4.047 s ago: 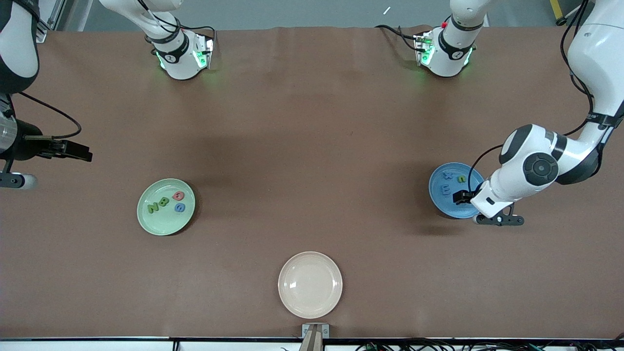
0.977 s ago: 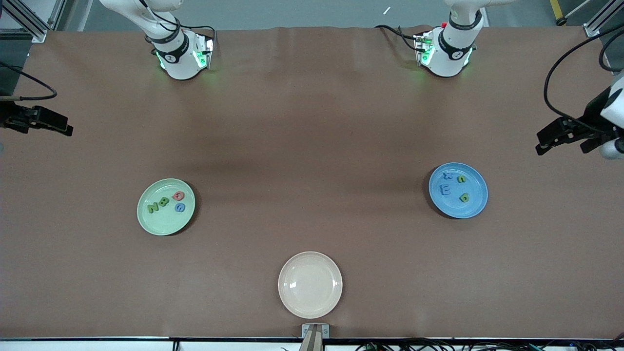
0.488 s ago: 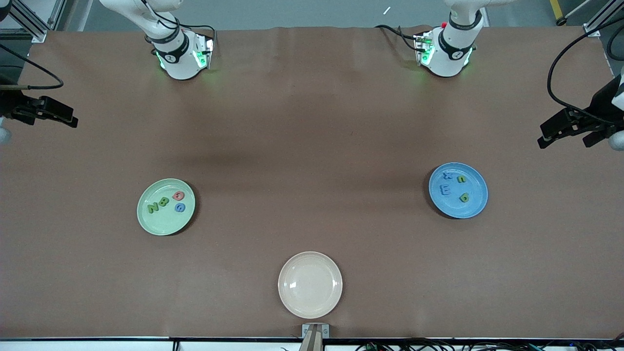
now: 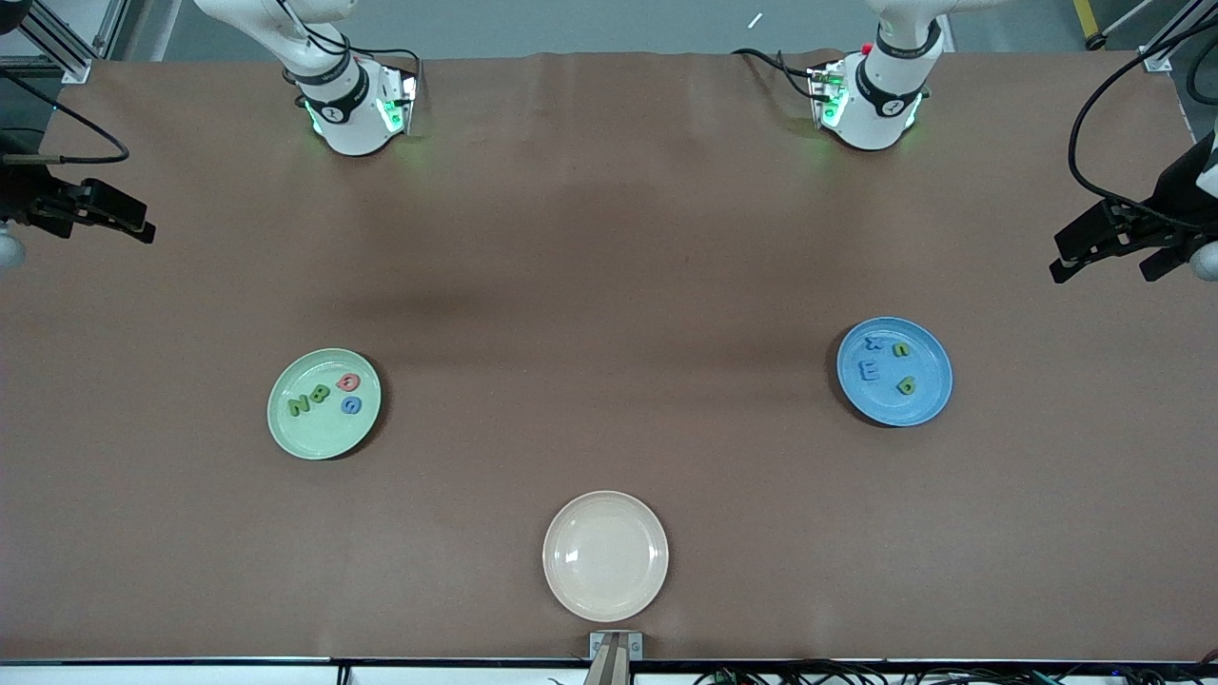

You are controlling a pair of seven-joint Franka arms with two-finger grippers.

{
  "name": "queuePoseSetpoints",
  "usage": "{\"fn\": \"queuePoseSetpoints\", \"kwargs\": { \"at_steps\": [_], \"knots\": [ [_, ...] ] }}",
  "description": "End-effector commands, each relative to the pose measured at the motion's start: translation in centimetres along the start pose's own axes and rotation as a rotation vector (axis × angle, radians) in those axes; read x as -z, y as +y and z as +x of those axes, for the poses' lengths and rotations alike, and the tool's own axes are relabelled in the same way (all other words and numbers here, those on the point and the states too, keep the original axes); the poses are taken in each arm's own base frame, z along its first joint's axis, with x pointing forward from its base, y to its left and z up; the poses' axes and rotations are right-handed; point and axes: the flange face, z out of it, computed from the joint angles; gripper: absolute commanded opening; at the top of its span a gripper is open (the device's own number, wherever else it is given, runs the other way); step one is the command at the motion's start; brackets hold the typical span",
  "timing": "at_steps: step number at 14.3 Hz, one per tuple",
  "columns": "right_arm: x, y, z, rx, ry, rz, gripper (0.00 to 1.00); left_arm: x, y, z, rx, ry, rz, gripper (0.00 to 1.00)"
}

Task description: Sort upper and lower case letters into plates

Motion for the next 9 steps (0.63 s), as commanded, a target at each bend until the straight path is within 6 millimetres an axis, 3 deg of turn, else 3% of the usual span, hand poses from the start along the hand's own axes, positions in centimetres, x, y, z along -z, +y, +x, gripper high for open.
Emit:
{"fn": "queuePoseSetpoints", "kwargs": {
  "at_steps": [1, 9],
  "knots": [
    [0.15, 0.38, -0.88, -0.001, 0.017, 0.019, 1.0, 0.77, -0.46, -0.49, -0.012, -0.003, -0.005, 1.0],
    [0.34, 1.27, -0.82, 0.044, 0.033, 0.02, 1.0, 0.68, -0.55, -0.44, -0.009, -0.005, -0.004, 1.0]
  ]
}}
